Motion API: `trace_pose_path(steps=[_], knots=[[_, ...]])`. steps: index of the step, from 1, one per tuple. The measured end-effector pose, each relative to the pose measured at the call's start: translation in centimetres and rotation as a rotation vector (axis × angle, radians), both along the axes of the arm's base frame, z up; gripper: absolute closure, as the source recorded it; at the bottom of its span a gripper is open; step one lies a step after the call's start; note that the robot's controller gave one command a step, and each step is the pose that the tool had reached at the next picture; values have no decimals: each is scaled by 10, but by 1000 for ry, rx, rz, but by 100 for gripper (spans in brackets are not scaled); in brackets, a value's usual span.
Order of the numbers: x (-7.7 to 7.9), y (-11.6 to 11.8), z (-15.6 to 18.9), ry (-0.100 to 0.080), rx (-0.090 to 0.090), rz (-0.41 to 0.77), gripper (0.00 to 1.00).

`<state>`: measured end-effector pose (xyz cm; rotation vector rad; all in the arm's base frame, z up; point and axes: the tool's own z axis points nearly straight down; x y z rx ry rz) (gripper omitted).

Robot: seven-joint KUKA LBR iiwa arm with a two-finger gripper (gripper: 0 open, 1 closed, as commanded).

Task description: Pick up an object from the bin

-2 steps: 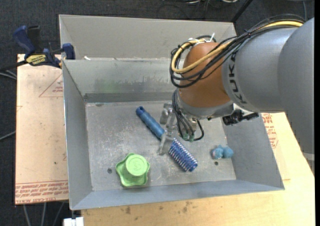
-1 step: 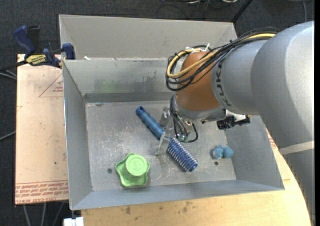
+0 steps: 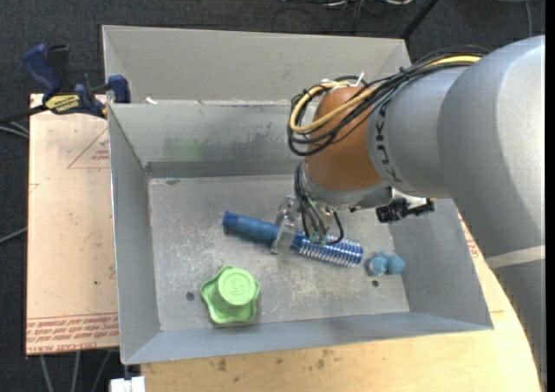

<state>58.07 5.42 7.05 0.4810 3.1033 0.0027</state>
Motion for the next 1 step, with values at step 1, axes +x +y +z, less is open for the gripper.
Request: trace_pose_path(steps=[1], knots=[[18,-2,113,-9,0,12,100]])
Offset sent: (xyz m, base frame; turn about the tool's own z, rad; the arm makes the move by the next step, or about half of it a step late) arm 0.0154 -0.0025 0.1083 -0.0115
